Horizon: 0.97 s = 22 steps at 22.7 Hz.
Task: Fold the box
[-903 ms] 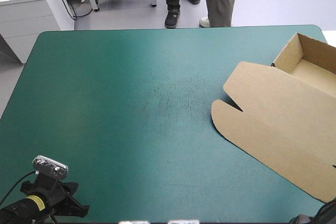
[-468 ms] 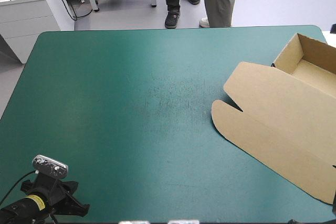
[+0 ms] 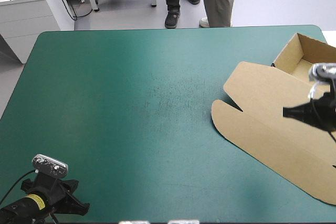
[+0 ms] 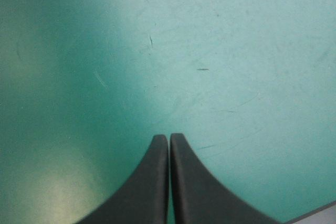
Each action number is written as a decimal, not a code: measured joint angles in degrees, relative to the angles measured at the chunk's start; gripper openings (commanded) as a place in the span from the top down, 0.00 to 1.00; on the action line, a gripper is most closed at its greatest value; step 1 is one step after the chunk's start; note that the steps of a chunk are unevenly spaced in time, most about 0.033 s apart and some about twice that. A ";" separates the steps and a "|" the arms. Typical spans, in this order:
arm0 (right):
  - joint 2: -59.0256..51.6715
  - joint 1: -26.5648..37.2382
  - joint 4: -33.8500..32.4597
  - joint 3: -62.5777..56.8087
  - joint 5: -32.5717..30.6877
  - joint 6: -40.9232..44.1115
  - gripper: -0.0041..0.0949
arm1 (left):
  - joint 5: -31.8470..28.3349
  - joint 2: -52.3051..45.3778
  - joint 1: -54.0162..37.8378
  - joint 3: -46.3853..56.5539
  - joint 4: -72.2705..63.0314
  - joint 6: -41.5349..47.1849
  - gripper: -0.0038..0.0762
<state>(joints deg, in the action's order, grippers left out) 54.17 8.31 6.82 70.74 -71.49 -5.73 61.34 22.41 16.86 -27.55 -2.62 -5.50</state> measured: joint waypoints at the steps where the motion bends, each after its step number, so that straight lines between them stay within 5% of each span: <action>1: -2.22 -0.07 0.29 -2.24 0.00 -0.16 0.96 | 0.00 0.00 0.00 0.00 0.00 0.00 0.96; 13: -35.77 -0.13 3.29 -34.05 0.62 -5.06 0.96 | 0.00 0.00 0.00 0.00 -0.18 0.20 0.96; 22: -40.58 -0.13 6.54 -41.47 4.16 -8.86 0.96 | -5.51 -0.04 0.00 -0.38 -0.69 0.20 0.96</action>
<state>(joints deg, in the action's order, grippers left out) 13.59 8.18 13.36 29.27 -67.32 -14.59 55.83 22.37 16.86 -27.92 -3.31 -5.29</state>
